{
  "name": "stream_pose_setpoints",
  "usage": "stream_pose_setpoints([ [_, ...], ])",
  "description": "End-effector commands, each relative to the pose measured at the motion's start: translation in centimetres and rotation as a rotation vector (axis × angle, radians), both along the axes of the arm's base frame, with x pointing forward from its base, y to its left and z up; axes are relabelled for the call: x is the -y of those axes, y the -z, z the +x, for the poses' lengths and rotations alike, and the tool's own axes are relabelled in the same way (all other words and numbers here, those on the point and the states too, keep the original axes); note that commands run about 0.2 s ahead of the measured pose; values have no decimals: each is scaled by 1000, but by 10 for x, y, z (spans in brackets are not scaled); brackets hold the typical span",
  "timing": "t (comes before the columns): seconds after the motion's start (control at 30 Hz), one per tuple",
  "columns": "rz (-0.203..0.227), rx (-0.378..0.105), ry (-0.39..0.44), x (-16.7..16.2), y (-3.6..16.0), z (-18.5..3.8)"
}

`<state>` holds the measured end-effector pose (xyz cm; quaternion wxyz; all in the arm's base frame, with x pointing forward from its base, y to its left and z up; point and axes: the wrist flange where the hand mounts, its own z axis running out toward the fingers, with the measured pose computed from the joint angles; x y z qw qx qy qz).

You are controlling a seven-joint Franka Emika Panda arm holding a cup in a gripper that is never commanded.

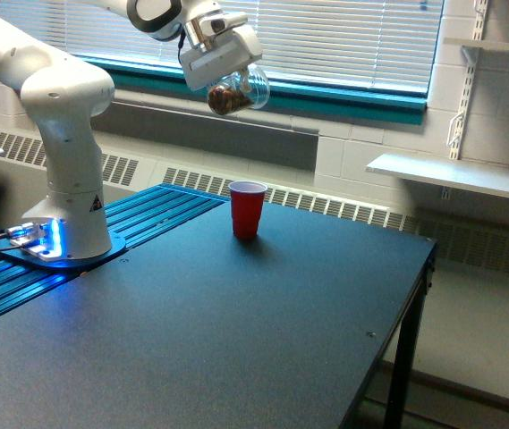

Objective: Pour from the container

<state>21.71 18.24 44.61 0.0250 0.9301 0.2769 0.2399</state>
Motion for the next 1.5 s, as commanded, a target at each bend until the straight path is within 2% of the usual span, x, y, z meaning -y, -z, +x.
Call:
stream_pose_setpoints([
  [0.03,-24,-41,35,1,21,-4],
  [1.5,-134,-130,82,-15,65,-16],
])
